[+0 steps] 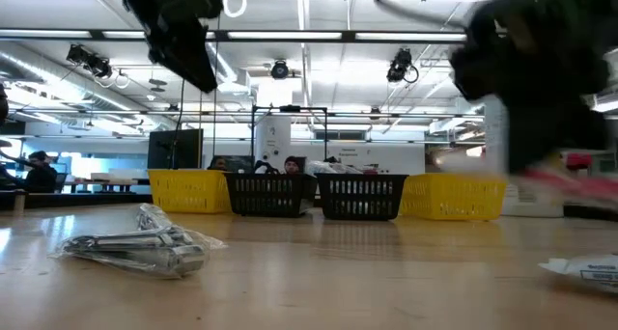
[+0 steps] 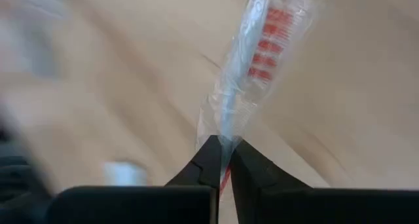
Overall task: Pick & Place Travel size toiletries
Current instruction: Put the orange toothbrush into the right black bin, then put the silver nail cutter into the right yellow bin
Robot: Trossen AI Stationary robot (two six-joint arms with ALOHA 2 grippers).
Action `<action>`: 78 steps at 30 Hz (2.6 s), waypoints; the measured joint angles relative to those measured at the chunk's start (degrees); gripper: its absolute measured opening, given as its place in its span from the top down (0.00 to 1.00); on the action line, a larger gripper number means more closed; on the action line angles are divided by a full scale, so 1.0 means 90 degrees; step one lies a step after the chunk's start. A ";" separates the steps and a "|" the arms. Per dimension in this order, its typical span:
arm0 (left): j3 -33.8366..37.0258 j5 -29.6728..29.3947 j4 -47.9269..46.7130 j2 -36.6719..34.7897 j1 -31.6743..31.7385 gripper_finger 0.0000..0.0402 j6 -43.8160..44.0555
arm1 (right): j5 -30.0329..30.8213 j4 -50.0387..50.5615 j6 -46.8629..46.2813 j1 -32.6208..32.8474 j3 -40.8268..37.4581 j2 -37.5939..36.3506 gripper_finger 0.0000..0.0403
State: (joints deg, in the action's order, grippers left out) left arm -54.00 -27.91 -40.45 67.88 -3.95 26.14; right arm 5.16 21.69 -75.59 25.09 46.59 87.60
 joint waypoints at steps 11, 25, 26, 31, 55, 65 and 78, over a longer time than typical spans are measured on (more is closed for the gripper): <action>-0.0007 -0.0883 0.0073 -0.1052 0.0002 0.64 -0.0334 | 0.3140 -0.3926 0.5277 -0.0886 0.0017 -0.0195 0.93; 0.0000 -0.0689 -0.0092 -0.0431 0.0002 0.64 -0.0317 | 0.1482 -0.2869 0.6353 -0.3289 0.0017 -0.0198 0.93; 0.0000 -0.0707 -0.0077 -0.0371 0.0001 0.64 -0.0315 | 0.1323 -0.2779 0.6321 -0.3354 0.0017 -0.0192 0.93; 0.0000 -0.0888 -0.0037 -0.0206 0.0001 0.64 -0.0198 | 0.0879 -0.2577 0.6269 -0.3329 0.0017 0.0022 0.93; 0.0000 -0.1043 -0.0016 -0.0175 0.0002 0.64 -0.0106 | 0.0742 -0.3123 0.6409 -0.3325 0.0017 0.0412 0.51; 0.0000 -0.1012 -0.0016 -0.0166 0.0002 0.64 -0.0099 | 0.0733 -0.3115 0.6484 -0.2668 0.0017 -0.0250 0.50; -0.0002 0.0200 0.0068 -0.0161 0.0000 0.64 -0.0267 | 0.0537 -0.2387 0.5813 -0.1728 0.0017 -0.0348 0.51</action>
State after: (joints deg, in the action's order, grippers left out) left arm -54.02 -26.11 -39.85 66.43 -3.95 23.74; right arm 9.99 0.20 -23.28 9.54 46.74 84.47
